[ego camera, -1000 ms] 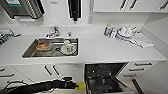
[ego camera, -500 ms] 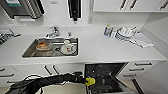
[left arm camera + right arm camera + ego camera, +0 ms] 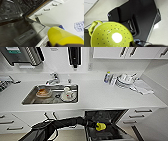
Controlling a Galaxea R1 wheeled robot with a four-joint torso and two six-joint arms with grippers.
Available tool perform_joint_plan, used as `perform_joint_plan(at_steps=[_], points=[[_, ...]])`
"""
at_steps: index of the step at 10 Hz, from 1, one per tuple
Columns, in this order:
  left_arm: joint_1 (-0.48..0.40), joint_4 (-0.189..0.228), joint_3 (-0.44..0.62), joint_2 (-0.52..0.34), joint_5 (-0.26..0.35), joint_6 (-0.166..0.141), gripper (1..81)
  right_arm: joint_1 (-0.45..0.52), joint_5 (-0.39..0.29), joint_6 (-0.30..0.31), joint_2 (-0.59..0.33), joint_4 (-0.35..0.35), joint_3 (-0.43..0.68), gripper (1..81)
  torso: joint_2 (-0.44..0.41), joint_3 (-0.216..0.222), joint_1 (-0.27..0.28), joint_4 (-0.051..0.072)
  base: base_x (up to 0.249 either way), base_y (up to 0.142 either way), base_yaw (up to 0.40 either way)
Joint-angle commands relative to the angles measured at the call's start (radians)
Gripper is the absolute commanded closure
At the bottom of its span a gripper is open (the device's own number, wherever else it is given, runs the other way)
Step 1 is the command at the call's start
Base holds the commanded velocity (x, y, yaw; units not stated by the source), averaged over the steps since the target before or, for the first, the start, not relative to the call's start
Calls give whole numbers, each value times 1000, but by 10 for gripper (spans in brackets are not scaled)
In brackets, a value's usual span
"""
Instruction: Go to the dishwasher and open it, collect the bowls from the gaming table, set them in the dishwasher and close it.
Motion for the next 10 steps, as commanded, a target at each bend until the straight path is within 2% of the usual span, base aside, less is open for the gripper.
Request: perform_joint_plan(at_steps=[1,2,4,7,8,9,10], points=[[-192,-7,-8,74,79,-2,811,8,-65,-1,-14,-10,12,811,0,0,0,0,0,0,0],[-196,-10,-8,86,79,-2,10,9,-65,-1,-11,-10,9,811,0,0,0,0,0,0,0],[-178,-18,-7,75,85,-2,10,9,-65,-1,-11,-10,6,811,0,0,0,0,0,0,0],[-42,-9,65,-93,109,4,10,43,-65,1,-34,-7,29,811,1,0,0,0,0,0,0],[18,5,136,-198,109,18,10,58,-67,1,-86,-7,105,811,1,0,0,0,0,0,0],[57,48,181,-278,109,24,10,66,-65,-1,-143,-13,184,811,1,0,0,0,0,0,0],[93,54,222,-359,109,26,10,81,-65,-8,-201,-13,262,811,1,0,0,0,0,0,0]])
